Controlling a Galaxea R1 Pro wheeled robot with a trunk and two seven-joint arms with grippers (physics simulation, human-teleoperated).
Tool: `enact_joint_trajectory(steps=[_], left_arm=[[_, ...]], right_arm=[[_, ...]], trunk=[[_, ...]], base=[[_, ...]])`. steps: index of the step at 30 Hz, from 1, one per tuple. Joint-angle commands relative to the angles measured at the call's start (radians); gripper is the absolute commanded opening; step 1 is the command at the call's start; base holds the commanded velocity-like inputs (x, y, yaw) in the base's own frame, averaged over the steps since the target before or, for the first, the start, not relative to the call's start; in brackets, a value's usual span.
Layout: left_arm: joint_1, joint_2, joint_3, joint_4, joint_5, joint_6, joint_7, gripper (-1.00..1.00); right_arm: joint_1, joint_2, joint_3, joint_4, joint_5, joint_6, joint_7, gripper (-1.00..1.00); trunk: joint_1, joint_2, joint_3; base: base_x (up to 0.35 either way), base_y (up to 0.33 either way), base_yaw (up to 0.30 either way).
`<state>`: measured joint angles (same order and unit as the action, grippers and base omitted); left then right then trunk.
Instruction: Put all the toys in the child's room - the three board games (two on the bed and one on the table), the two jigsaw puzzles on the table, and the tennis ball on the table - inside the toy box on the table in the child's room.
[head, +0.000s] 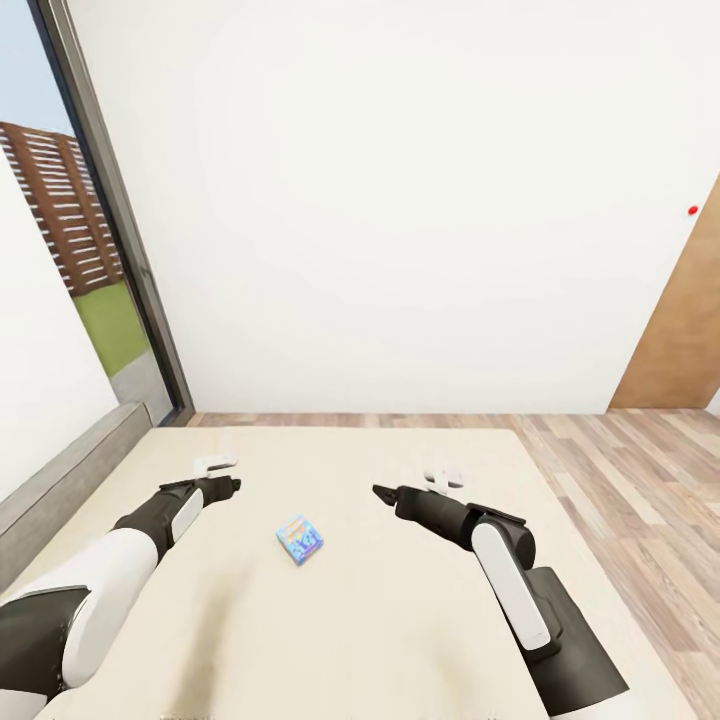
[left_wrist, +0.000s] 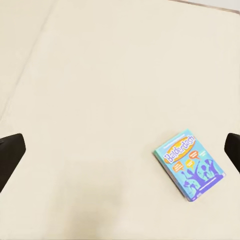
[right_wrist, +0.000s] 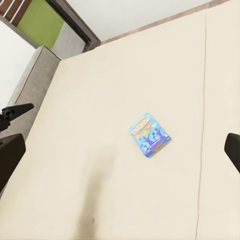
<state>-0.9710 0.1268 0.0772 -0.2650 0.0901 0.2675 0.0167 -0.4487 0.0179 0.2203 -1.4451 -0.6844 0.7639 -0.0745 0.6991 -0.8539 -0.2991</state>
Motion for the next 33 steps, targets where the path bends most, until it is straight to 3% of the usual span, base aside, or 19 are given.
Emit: enact_joint_trajectory(steps=[1, 8, 17, 19, 24, 33], left_arm=[[0.000, 0.000, 0.004, -0.002, 0.010, 0.007, 0.002, 1.00], [-0.010, -0.004, 0.009, -0.003, 0.019, 0.020, 0.006, 1.00], [-0.041, -0.036, 0.008, -0.076, 0.037, 0.176, 0.015, 1.00], [-0.047, -0.058, 0.008, -0.117, 0.037, 0.200, 0.015, 1.00], [-0.052, -0.093, 0.003, -0.142, 0.031, 0.197, 0.016, 1.00], [-0.052, -0.097, 0.002, -0.153, 0.031, 0.142, 0.015, 1.00]], right_arm=[[-0.001, 0.000, 0.000, -0.002, -0.009, 0.003, -0.008, 1.00], [-0.001, 0.000, 0.001, -0.003, -0.009, 0.003, -0.009, 1.00], [-0.001, 0.000, 0.000, -0.002, -0.008, 0.003, -0.010, 1.00], [-0.001, 0.000, 0.000, -0.002, -0.007, 0.003, -0.011, 1.00], [-0.001, 0.000, 0.001, -0.001, -0.007, 0.001, -0.013, 1.00], [-0.001, 0.002, 0.004, -0.002, -0.007, -0.001, -0.014, 1.00]], trunk=[[0.000, -0.001, -0.003], [0.000, -0.001, -0.015], [0.000, -0.001, -0.029], [0.000, -0.001, -0.033], [0.000, -0.001, -0.041], [0.000, -0.001, -0.056]], base=[[0.000, 0.000, 0.000], [0.000, 0.000, 0.000], [0.000, 0.000, 0.000], [0.000, 0.000, 0.000], [0.000, 0.000, 0.000], [0.000, 0.000, 0.000]])
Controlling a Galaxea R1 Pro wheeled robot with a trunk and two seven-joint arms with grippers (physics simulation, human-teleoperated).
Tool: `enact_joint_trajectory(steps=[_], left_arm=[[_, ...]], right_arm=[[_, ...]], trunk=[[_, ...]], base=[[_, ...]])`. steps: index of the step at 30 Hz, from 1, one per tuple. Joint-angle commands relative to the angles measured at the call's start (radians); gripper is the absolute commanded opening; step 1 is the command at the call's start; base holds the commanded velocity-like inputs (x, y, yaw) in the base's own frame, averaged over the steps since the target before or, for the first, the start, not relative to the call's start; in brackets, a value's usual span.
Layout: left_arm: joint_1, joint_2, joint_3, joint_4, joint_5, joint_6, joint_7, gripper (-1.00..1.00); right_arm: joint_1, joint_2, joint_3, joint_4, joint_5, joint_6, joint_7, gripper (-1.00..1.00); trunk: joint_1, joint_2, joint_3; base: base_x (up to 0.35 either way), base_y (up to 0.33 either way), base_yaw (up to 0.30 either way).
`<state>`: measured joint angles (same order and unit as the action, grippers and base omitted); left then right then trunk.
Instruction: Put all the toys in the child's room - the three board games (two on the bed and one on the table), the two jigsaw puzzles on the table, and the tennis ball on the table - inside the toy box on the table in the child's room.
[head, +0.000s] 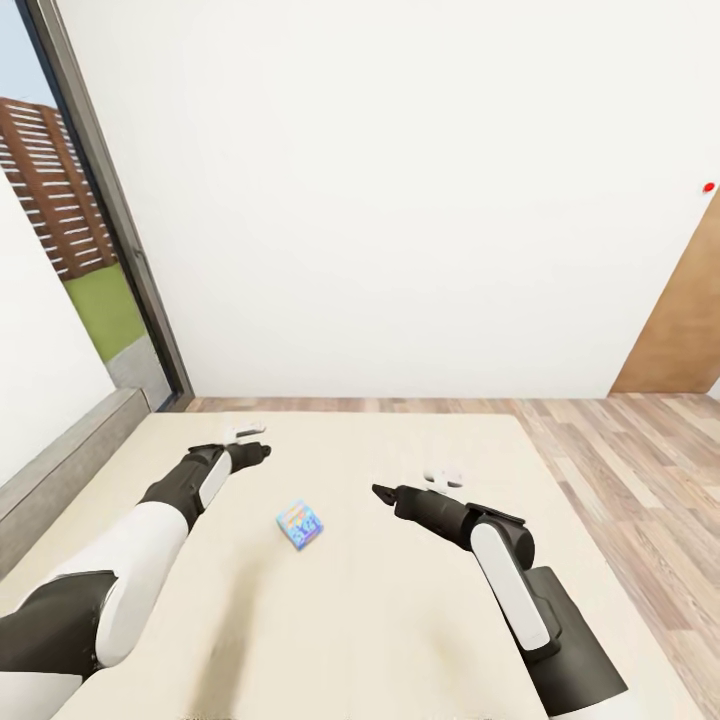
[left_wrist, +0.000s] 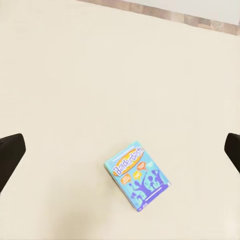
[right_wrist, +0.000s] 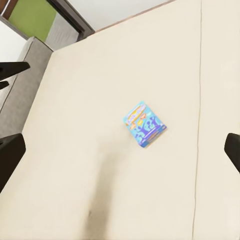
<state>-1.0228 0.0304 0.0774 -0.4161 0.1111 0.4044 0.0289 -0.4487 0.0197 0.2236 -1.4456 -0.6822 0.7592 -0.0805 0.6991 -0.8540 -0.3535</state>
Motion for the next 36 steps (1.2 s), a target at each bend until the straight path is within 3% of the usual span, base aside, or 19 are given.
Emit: enact_joint_trajectory(steps=[1, 20, 25, 27, 32, 35, 36], left_arm=[[0.000, 0.000, 0.001, -0.002, 0.010, -0.001, 0.003, 1.00], [0.000, 0.008, -0.004, -0.006, 0.008, -0.094, 0.002, 1.00], [0.000, 0.004, -0.007, -0.006, 0.006, -0.099, 0.002, 1.00], [0.000, 0.004, -0.008, -0.006, 0.006, -0.100, 0.002, 1.00], [0.000, 0.003, -0.008, -0.006, 0.007, -0.101, 0.003, 1.00], [0.000, 0.002, -0.007, -0.006, 0.007, -0.101, 0.003, 1.00], [0.000, 0.002, -0.007, -0.006, 0.007, -0.101, 0.003, 1.00]], right_arm=[[-0.001, 0.000, 0.000, -0.001, -0.010, 0.003, -0.008, 1.00], [-0.001, -0.007, -0.015, -0.086, -0.008, 0.009, -0.003, 1.00], [-0.001, -0.015, -0.036, -0.125, -0.016, 0.013, 0.034, 1.00], [-0.001, -0.035, -0.053, -0.134, -0.020, 0.014, 0.096, 1.00], [-0.001, -0.104, -0.128, -0.141, -0.023, 0.011, 0.397, 1.00], [0.001, -0.127, -0.174, -0.141, -0.019, 0.004, 0.555, 1.00], [0.003, -0.129, -0.182, -0.141, -0.018, 0.004, 0.575, 1.00]], trunk=[[0.000, -0.001, -0.003], [0.000, -0.001, -0.034], [0.000, -0.001, -0.043], [0.000, -0.001, -0.046], [0.000, -0.001, -0.054], [0.000, -0.001, -0.059], [0.000, -0.001, -0.061]], base=[[0.000, 0.000, 0.000], [0.000, 0.000, 0.000], [0.000, 0.000, 0.000], [0.000, 0.000, 0.000], [0.000, 0.000, 0.000], [0.000, 0.000, 0.000], [0.000, 0.000, 0.000]])
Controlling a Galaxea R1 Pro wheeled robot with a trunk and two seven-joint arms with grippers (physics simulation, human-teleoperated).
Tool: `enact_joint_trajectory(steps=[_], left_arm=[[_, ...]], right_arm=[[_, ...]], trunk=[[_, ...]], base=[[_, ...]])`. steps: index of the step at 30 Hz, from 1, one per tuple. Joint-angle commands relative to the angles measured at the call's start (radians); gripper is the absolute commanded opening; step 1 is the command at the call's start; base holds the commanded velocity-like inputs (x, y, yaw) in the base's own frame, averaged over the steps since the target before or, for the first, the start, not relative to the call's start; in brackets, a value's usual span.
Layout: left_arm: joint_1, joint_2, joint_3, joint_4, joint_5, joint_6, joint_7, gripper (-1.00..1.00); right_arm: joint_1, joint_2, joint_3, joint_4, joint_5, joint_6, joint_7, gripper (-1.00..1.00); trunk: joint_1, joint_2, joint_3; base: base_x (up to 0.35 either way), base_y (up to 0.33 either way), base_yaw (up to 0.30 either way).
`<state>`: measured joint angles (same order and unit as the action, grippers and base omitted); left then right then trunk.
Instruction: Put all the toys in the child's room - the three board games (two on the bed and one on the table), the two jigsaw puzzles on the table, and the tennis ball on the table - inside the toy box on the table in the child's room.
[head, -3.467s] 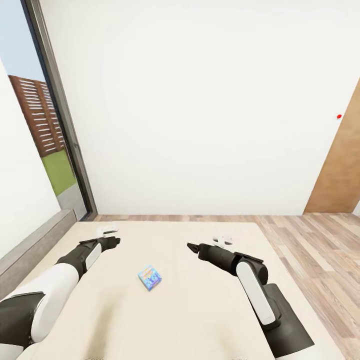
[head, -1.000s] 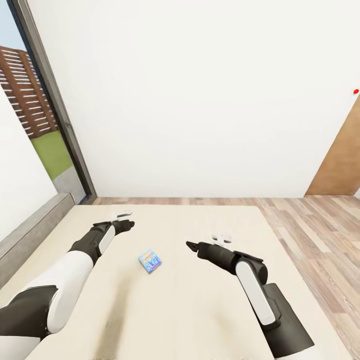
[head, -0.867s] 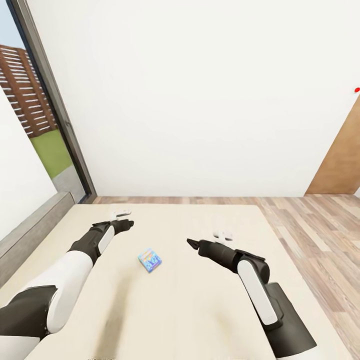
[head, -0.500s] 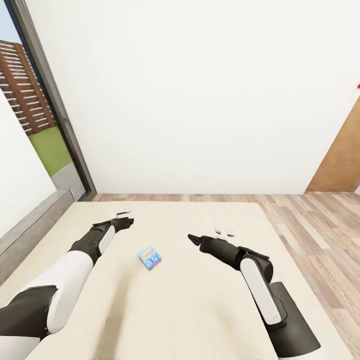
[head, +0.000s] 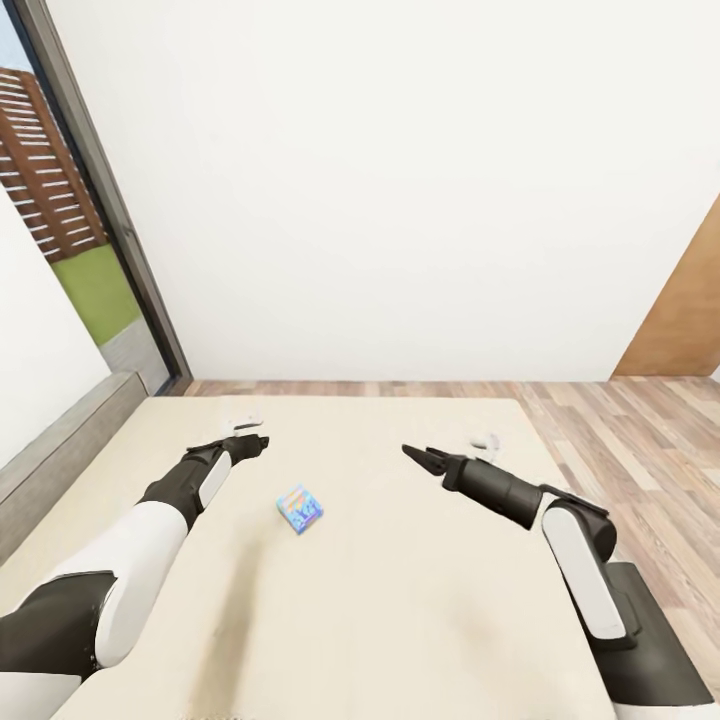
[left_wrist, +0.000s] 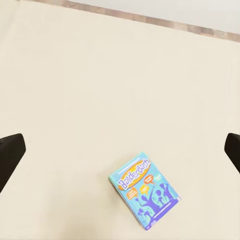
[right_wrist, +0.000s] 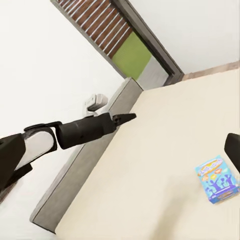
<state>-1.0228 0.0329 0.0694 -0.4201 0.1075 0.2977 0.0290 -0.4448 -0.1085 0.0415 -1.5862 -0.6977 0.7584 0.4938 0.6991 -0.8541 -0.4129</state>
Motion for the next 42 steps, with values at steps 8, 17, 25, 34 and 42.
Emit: enact_joint_trajectory(steps=[8, 17, 25, 34, 42], left_arm=[[0.000, 0.004, 0.006, -0.002, 0.011, 0.004, 0.002, 1.00], [0.000, 0.004, 0.002, -0.002, 0.012, 0.003, 0.002, 1.00], [0.000, -0.003, 0.002, -0.002, 0.011, 0.005, 0.002, 1.00], [0.000, -0.003, 0.001, -0.002, 0.011, 0.008, 0.002, 1.00], [0.000, -0.004, 0.002, -0.002, 0.011, 0.008, 0.002, 1.00]], right_arm=[[0.026, -0.009, -0.068, 0.010, 0.003, 0.001, 0.083, 1.00], [0.029, -0.009, -0.075, 0.012, 0.005, 0.001, 0.086, 1.00], [0.029, -0.010, -0.089, 0.013, 0.000, 0.003, 0.090, 1.00], [0.029, -0.010, -0.099, 0.013, -0.006, 0.005, 0.092, 1.00], [0.030, -0.011, -0.117, 0.014, -0.008, 0.009, 0.123, 1.00]], trunk=[[0.000, -0.001, -0.014], [0.000, -0.001, -0.029], [0.000, -0.001, -0.042], [0.000, -0.001, -0.057], [0.000, -0.001, -0.070]], base=[[0.000, 0.000, 0.000], [0.000, 0.000, 0.000], [0.000, 0.000, 0.000], [0.000, 0.000, 0.000], [0.000, 0.000, 0.000]])
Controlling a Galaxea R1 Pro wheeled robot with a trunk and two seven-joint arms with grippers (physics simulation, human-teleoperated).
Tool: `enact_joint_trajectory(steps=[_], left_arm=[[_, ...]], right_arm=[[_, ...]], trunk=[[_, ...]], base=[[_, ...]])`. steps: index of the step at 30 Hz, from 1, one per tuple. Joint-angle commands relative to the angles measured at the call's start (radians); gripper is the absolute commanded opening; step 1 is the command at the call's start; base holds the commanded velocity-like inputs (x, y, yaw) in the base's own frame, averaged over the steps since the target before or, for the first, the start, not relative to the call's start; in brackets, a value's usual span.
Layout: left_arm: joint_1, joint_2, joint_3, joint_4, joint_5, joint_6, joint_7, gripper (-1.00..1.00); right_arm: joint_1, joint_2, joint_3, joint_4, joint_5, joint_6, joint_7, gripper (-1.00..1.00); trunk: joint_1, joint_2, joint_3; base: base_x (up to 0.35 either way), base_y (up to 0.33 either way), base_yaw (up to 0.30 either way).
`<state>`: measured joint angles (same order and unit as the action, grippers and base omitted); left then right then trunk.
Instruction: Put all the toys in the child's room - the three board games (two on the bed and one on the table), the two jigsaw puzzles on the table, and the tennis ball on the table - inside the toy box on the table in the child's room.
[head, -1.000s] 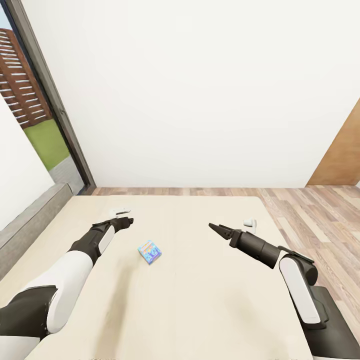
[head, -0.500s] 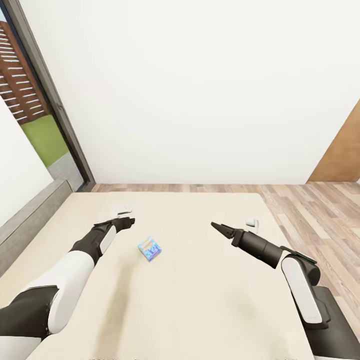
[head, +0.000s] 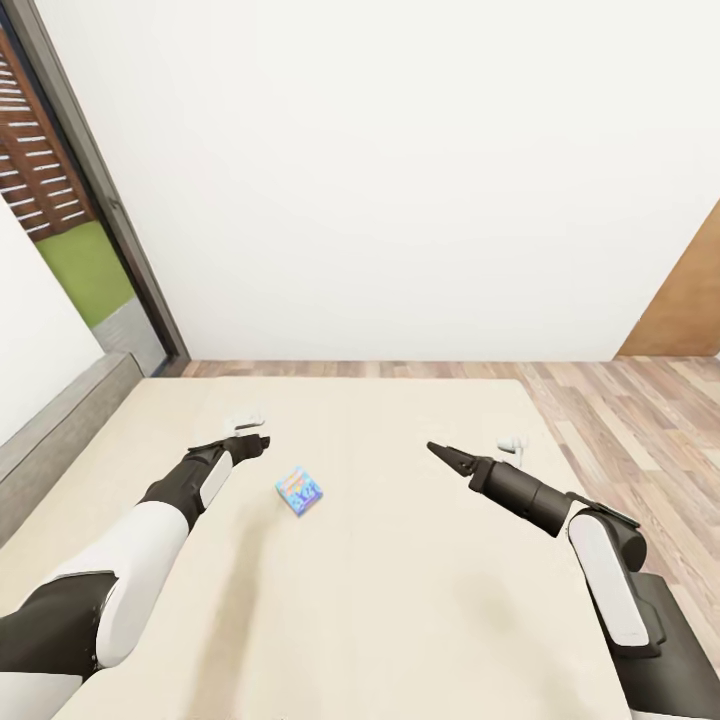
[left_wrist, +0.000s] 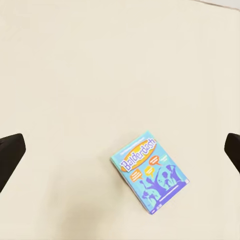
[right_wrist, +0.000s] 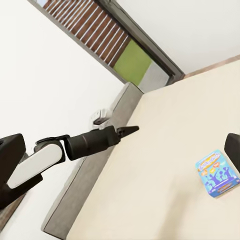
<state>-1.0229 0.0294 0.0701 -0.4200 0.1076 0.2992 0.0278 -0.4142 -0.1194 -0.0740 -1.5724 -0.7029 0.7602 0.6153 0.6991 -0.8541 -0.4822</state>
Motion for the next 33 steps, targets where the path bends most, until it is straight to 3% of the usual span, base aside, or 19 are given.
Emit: enact_joint_trajectory(steps=[1, 5, 9, 33], left_arm=[[0.000, 0.000, 0.001, -0.002, 0.010, 0.006, 0.003, 1.00], [0.000, 0.000, 0.002, -0.002, 0.010, 0.006, 0.003, 1.00], [0.000, 0.000, 0.002, -0.002, 0.010, 0.006, 0.003, 1.00], [0.000, -0.001, 0.001, -0.002, 0.009, 0.005, 0.004, 1.00]], right_arm=[[0.000, -0.001, -0.022, 0.000, -0.004, 0.009, 0.031, 1.00], [0.011, -0.001, -0.112, 0.000, -0.002, 0.015, 0.176, 1.00], [0.040, -0.003, -0.150, -0.001, 0.003, 0.013, 0.235, 1.00], [0.052, -0.003, -0.164, 0.000, 0.006, 0.008, 0.260, 1.00]], trunk=[[0.000, -0.001, -0.003], [0.000, -0.001, -0.009], [0.000, -0.001, -0.016], [0.000, -0.001, -0.055]], base=[[0.000, 0.000, 0.000], [0.000, 0.000, 0.000], [0.000, 0.000, 0.000], [0.000, 0.000, 0.000]])
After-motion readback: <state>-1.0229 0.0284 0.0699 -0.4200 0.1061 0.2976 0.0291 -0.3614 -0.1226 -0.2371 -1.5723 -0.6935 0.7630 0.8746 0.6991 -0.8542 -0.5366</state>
